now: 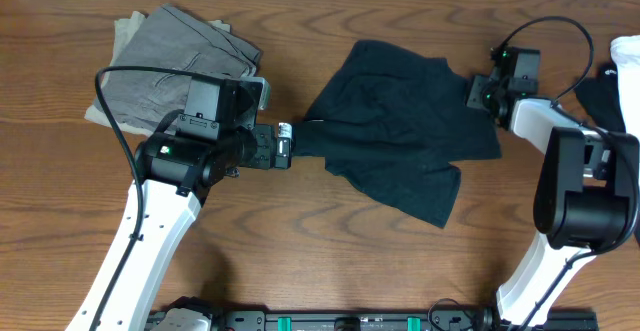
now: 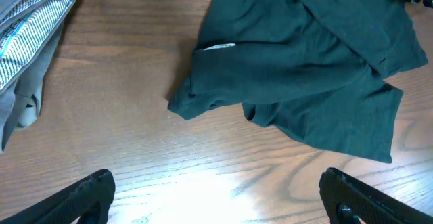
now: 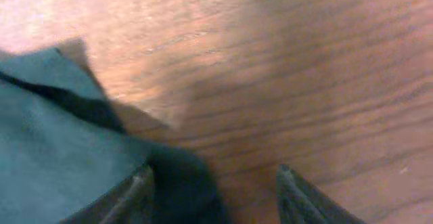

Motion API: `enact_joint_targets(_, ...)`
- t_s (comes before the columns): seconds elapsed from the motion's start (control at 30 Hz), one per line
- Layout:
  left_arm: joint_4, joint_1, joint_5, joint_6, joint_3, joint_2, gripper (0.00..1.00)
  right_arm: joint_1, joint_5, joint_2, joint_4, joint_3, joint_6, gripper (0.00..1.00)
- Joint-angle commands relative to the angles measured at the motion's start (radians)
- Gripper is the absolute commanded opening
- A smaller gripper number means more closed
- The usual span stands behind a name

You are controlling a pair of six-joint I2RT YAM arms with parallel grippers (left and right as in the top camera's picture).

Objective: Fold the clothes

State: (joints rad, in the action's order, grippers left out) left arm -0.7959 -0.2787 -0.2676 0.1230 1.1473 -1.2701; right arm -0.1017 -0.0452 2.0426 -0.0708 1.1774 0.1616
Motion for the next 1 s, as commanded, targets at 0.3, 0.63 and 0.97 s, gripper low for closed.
enact_joint_targets(0.3,0.04,-0.002,-0.012,-0.017,0.022,-0.003,0.98,-0.121,-0.069,0.01,-0.14,0.048,-0.066,0.01)
enact_joint_targets(0.63,0.043,-0.002,-0.012,-0.017,0.022,-0.003,0.98,-0.36,-0.061,-0.114,-0.281,0.159,0.026,0.01)
enact_joint_targets(0.97,0.042,-0.003,-0.013,-0.017,0.022,-0.004,0.98,-0.352,-0.451,-0.148,-0.385,0.166,-0.134,0.38)
